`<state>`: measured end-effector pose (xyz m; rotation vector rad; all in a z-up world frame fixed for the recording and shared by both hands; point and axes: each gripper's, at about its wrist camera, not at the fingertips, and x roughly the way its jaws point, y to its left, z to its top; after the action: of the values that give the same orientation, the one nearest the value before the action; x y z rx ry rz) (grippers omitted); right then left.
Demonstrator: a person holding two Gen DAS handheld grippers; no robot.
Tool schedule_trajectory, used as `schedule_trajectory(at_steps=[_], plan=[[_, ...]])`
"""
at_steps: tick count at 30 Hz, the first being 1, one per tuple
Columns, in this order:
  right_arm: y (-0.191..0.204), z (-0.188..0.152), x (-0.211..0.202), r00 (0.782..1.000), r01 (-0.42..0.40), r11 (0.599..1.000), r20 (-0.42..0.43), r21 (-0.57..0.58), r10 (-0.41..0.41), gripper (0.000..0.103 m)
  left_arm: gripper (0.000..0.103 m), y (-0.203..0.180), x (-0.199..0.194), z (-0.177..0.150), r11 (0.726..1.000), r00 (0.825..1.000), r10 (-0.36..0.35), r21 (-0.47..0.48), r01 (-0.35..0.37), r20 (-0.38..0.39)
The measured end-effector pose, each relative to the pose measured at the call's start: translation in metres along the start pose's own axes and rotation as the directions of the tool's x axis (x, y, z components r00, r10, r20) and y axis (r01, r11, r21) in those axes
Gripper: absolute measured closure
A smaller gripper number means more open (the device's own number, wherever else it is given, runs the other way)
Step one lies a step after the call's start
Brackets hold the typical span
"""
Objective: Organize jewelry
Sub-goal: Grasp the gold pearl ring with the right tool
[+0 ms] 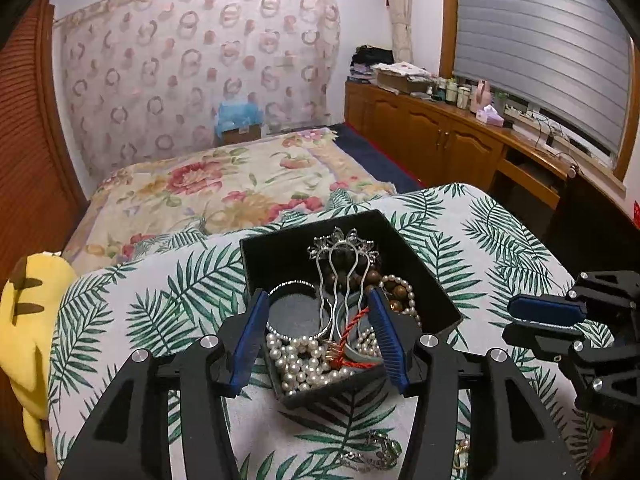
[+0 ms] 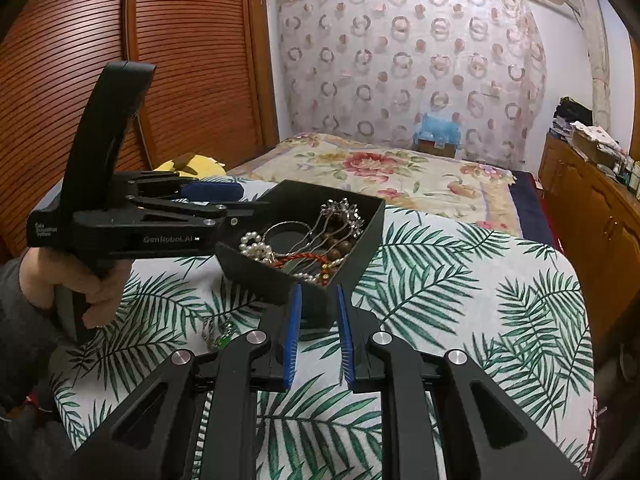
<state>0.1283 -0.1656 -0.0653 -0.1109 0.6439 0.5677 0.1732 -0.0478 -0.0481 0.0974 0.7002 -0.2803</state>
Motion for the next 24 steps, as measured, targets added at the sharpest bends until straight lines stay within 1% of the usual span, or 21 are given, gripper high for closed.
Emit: schedule_trajectory(at_steps=[1, 3, 4, 5, 6, 7, 9, 11, 16, 18, 22, 24], plan=[[0.001, -0.001, 0.0, 1.0, -0.003, 1.0, -0.003, -0.001, 0.003, 0.083, 0.05, 0.0, -0.002, -0.001, 1.0, 1.0, 0.002, -0.001, -0.002, 0.0], [0.005, -0.004, -0.001, 1.0, -0.011, 1.0, -0.013, -0.006, 0.011, 0.083, 0.042, 0.0, -0.007, -0.005, 1.0, 1.0, 0.002, -0.002, -0.002, 0.008], [0.007, -0.007, -0.002, 1.0, -0.015, 1.0, -0.019, -0.011, 0.015, 0.083, 0.041, 0.0, -0.01, -0.006, 1.0, 1.0, 0.002, -0.003, -0.002, 0.011], [0.009, -0.008, -0.002, 1.0, -0.018, 1.0, -0.023, -0.014, 0.018, 0.083, 0.037, 0.001, -0.012, -0.008, 1.0, 1.0, 0.002, -0.003, -0.002, 0.013], [0.012, -0.012, -0.002, 0.999, -0.024, 1.0, -0.032, -0.019, 0.023, 0.083, 0.03, 0.001, -0.016, -0.011, 1.0, 1.0, 0.004, -0.002, -0.004, 0.017], [0.013, -0.015, -0.003, 0.999, -0.027, 0.999, -0.038, -0.022, 0.026, 0.083, 0.026, 0.001, -0.019, -0.014, 1.0, 1.0, 0.01, -0.003, -0.01, 0.023], [0.017, -0.021, -0.003, 0.998, -0.033, 0.999, -0.054, -0.03, 0.031, 0.083, 0.014, 0.001, -0.026, -0.02, 1.0, 0.999, 0.019, 0.002, -0.019, 0.039], [0.02, -0.026, -0.004, 0.997, -0.039, 0.999, -0.067, -0.033, 0.037, 0.083, 0.009, 0.001, -0.033, -0.027, 1.0, 0.999, 0.018, 0.008, -0.019, 0.049], [0.03, -0.038, -0.003, 0.993, -0.06, 0.997, -0.102, -0.05, 0.055, 0.083, 0.008, 0.006, -0.04, -0.039, 1.0, 0.999, 0.002, -0.005, -0.001, 0.038], [0.034, -0.042, -0.001, 0.991, -0.07, 0.996, -0.121, -0.059, 0.062, 0.083, 0.008, 0.007, -0.04, -0.046, 1.0, 1.0, -0.003, -0.007, 0.003, 0.022], [0.041, -0.049, 0.005, 0.985, -0.088, 0.994, -0.157, -0.063, 0.077, 0.083, 0.008, 0.004, -0.035, -0.063, 1.0, 0.999, 0.01, 0.009, -0.01, -0.032], [0.043, -0.051, 0.007, 0.981, -0.101, 0.993, -0.174, -0.061, 0.089, 0.083, 0.008, 0.004, -0.035, -0.07, 1.0, 0.999, 0.012, 0.013, -0.011, -0.047]])
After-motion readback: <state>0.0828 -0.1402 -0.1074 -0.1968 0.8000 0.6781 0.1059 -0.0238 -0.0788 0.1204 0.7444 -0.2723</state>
